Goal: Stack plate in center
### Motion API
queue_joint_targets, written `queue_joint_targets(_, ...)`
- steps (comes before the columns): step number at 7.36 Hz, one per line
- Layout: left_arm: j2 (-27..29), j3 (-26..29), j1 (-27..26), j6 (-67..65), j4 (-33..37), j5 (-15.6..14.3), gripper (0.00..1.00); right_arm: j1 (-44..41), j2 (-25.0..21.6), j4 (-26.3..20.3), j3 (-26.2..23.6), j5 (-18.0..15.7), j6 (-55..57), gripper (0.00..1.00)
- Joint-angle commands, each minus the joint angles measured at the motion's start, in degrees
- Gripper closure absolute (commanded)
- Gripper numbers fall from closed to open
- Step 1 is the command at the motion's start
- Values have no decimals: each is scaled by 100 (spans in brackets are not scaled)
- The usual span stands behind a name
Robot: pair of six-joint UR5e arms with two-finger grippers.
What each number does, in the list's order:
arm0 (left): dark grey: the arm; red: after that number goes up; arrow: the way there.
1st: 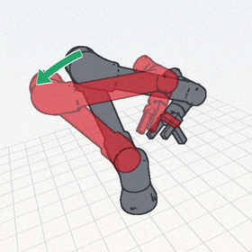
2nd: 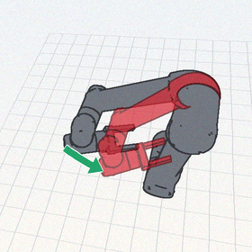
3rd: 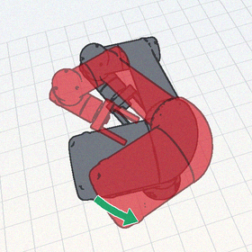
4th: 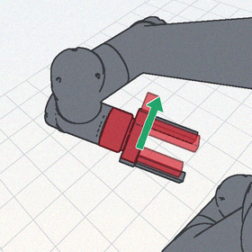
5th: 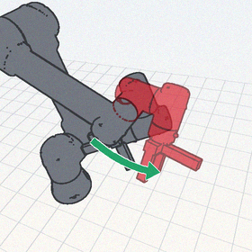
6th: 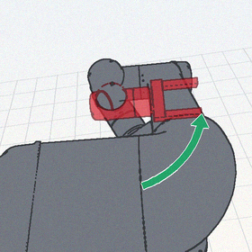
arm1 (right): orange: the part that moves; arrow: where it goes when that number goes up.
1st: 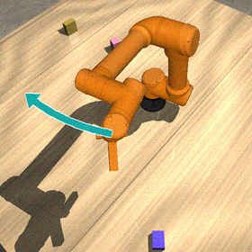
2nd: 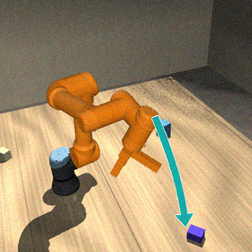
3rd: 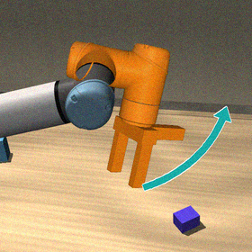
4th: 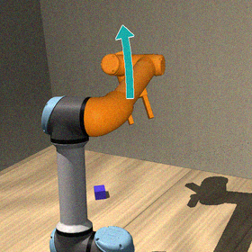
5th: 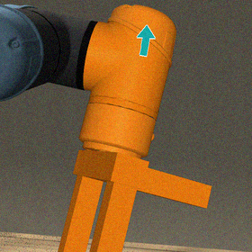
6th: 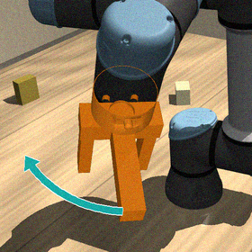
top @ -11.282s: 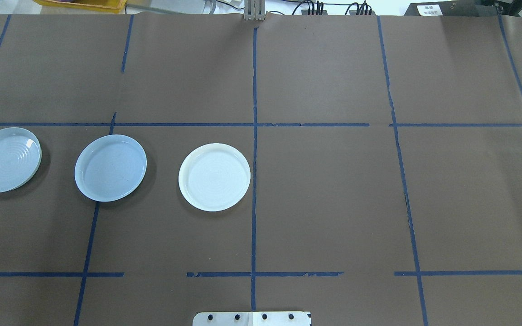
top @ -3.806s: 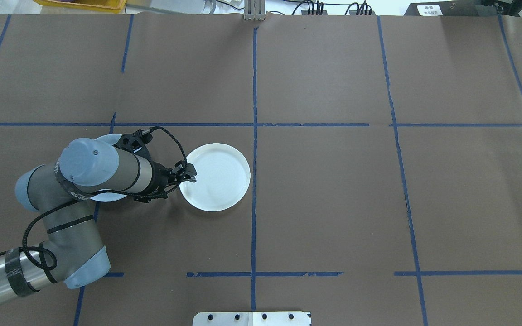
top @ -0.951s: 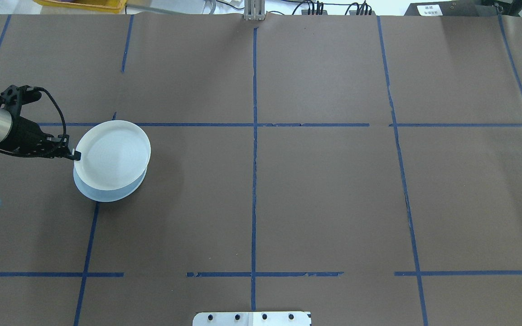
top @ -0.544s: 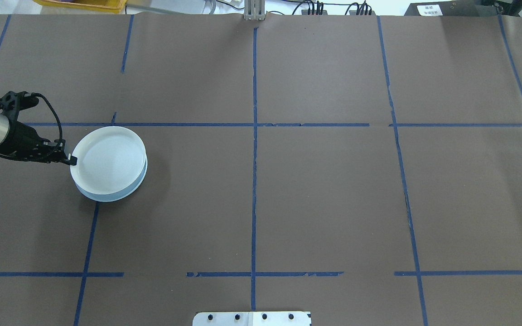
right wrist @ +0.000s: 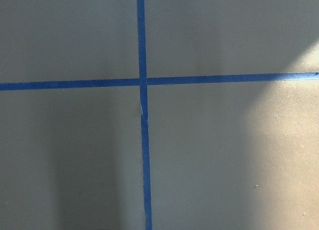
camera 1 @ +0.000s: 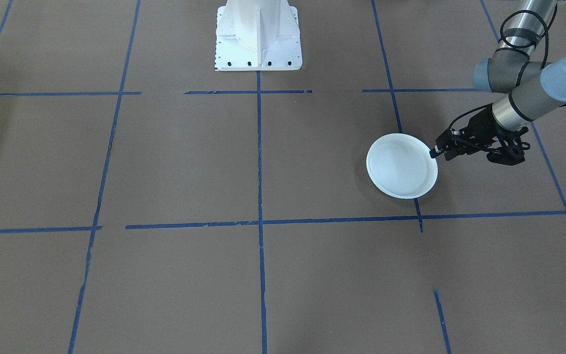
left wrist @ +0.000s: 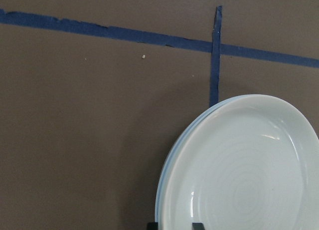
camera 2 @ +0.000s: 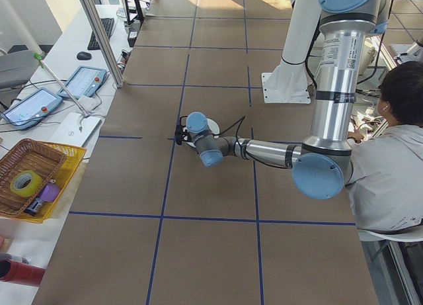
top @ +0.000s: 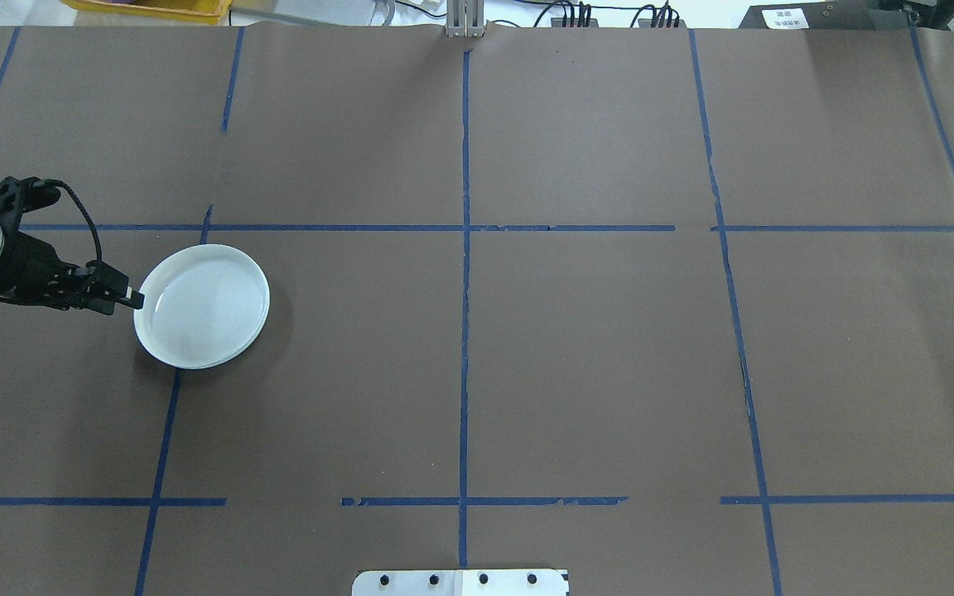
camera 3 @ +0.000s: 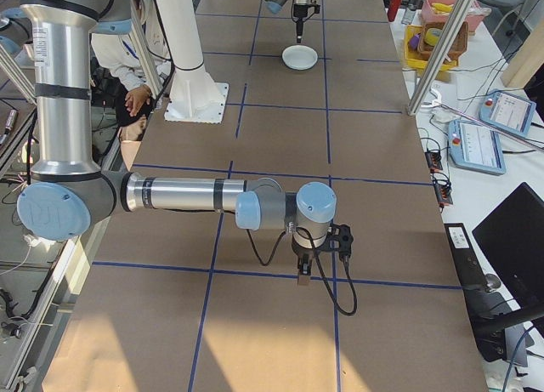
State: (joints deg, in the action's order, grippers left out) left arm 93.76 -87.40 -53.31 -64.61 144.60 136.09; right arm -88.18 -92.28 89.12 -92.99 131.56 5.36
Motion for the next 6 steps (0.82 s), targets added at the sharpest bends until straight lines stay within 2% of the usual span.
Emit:
queue_joint_targets(1,-199,-31,-676,106,-19,407,0,2,0,0,0,1,0,0)
queue_joint_targets(2,-279,-14,-1055,646,-45,444,0,2,0,0,0,1,-8,0)
queue_joint_targets(3,-514,-22,-1207,1261,-315,436,0,2,0,0,0,1,0,0)
queue_joint_targets(5,-517,-49,-1672,2884,-1411,314,0,2,0,-9,0,1,0,0)
queue_joint_targets(6,-517,-84,-1953,3632,-1947,130,0,2,0,0,0,1,0,0)
